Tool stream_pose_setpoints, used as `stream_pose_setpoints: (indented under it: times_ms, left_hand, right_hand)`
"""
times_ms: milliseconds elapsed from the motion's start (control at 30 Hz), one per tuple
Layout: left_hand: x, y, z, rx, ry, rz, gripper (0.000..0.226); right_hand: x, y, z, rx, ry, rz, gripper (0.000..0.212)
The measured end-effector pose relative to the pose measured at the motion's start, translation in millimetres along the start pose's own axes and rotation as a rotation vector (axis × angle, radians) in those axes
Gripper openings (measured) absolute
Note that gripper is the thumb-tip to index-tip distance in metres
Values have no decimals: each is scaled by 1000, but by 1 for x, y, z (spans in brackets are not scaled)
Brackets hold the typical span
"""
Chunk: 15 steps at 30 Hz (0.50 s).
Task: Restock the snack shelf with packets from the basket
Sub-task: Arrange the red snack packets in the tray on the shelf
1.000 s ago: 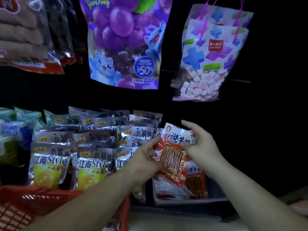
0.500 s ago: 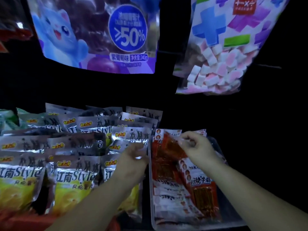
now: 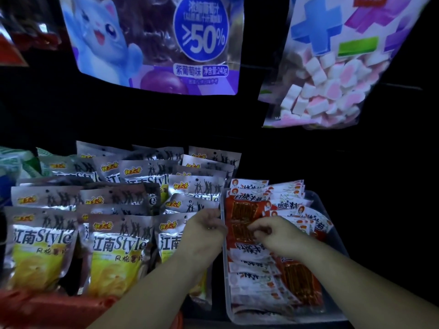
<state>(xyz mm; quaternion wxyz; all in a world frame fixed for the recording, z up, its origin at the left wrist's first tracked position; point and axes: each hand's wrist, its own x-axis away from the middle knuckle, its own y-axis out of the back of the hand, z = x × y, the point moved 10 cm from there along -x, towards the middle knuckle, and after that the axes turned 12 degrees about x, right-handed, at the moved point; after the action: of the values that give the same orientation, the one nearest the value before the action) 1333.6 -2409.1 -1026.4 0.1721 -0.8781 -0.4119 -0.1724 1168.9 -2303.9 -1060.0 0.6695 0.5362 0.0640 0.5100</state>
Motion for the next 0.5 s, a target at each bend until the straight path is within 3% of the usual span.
stream_pose_setpoints:
  times_ms: [133,200,233,300,367,433,500]
  left_hand:
    - [-5,5,1,-27,-9,-36,29]
    - [-8,5,2,-43,-11,-44,29]
    - [-10,5,3,-38,-13,-49,29]
    - [-12,6,4,-49,-30,-60,27]
    - [-13,6,3,-53,-46,-57,25]
    - [-14,7,2,-58,-61,-63,25]
    - [-15,10,-1,-55,-82,-77,26]
  right_hand:
    - [-4,-14,-3,128,-28,100,55]
    - [-3,-24,1,154,-39,163,51]
    - [-1,-26,6,127,-35,175,48]
    - [3,-20,13,2,-54,156,63]
    - [5,6,21,-86,-25,-9,71]
    - [5,42,26,-101,32,-316,58]
    - [1,65,32,34,79,-547,45]
